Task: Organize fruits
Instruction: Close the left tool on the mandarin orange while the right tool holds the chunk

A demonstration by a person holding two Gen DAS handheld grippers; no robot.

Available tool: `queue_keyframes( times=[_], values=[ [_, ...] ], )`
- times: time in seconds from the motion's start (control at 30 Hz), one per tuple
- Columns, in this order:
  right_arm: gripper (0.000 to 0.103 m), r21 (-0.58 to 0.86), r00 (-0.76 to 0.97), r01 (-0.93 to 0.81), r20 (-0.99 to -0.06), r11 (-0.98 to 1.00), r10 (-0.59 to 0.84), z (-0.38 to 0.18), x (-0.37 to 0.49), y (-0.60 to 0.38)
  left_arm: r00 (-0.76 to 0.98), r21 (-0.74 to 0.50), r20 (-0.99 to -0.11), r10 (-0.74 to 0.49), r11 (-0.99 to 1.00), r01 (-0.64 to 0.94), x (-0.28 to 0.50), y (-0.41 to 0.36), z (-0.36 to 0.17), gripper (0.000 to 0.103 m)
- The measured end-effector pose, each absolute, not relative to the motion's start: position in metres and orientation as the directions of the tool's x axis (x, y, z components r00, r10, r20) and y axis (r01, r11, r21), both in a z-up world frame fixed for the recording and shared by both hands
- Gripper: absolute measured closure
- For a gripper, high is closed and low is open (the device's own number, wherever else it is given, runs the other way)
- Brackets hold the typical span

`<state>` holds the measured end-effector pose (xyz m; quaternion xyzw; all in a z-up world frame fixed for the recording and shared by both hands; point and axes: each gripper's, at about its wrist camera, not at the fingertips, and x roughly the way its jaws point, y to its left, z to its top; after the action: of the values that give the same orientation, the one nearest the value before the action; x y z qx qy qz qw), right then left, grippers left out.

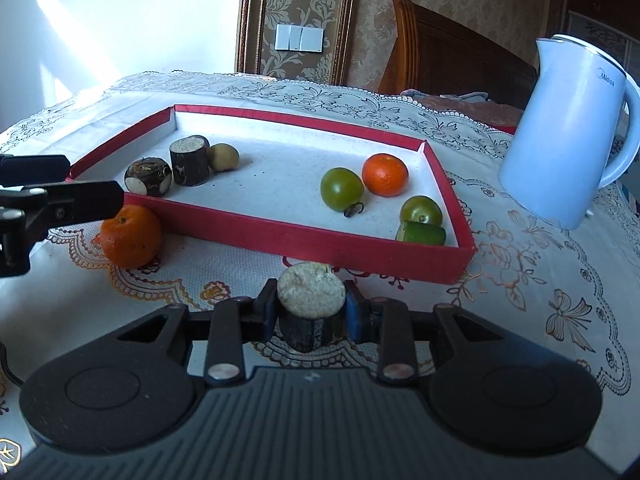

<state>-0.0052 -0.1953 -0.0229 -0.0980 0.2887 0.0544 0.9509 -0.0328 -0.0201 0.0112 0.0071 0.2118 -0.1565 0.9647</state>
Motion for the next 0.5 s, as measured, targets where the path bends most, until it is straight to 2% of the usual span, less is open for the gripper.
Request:
queue_keyframes(
  times=[0.3, 0.5],
  values=[
    [0.072, -0.142, 0.828, -0.161, -0.558, 0.977, 0.055, -0.024, -0.005, -0.197, 0.839, 0.065, -0.508, -0.198, 0.962, 0.266, -0.016, -0.043, -0.005, 0.029],
    [0.072, -0.141, 0.827, -0.162, -0.559, 0.977, 0.057, -0.024, -0.005, -0.196, 0.820, 0.056, -0.542, -0.183, 0.966, 0.253, -0.007, -0.043, -0.008, 0.029]
  ],
)
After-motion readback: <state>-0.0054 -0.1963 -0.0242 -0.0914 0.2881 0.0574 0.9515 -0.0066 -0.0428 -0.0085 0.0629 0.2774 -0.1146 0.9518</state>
